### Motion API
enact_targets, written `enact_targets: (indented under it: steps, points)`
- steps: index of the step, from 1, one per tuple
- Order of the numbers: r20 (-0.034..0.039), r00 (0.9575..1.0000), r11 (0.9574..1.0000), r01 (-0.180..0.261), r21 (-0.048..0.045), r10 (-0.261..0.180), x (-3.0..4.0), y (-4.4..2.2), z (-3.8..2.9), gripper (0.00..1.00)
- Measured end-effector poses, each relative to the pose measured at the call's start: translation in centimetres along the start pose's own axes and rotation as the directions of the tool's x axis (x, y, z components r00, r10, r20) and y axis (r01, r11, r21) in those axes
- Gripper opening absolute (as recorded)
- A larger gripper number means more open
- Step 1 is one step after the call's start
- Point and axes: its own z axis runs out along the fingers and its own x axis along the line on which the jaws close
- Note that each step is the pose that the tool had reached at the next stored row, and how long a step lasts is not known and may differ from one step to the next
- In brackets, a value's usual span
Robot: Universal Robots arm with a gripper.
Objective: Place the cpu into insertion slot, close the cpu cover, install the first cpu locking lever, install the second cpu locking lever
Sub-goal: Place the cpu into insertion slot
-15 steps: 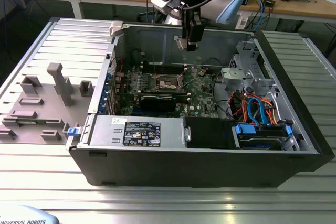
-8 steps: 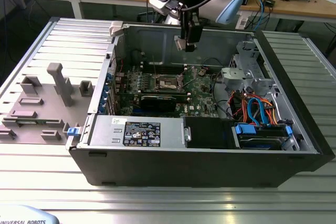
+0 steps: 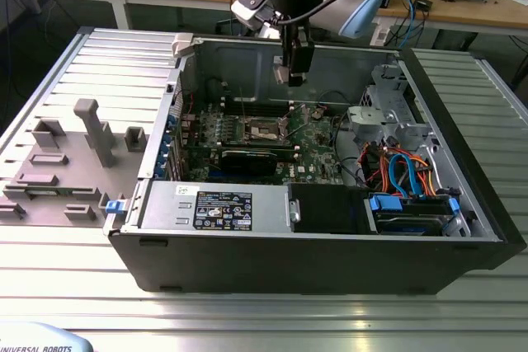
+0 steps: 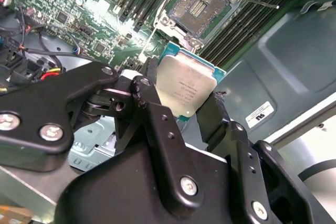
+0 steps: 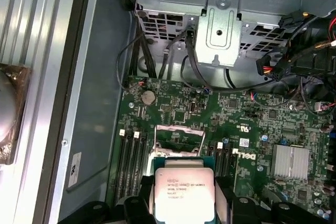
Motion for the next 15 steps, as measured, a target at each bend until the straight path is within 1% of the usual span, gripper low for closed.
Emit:
enact_targets:
  steps: [1, 11, 15]
  points:
    - [0.0004, 1.0000, 1.0000, -0.006, -0.0001, 0.006, 0.00, -0.08, 0.04, 0.54]
    - [0.0002, 1.0000, 1.0000, -0.006, -0.0002, 0.006, 0.00, -0.18, 0.22, 0.54]
    - [0.0000, 1.0000, 1.0000, -0.006, -0.0003, 0.006, 0.02, -0.33, 0.33, 0.54]
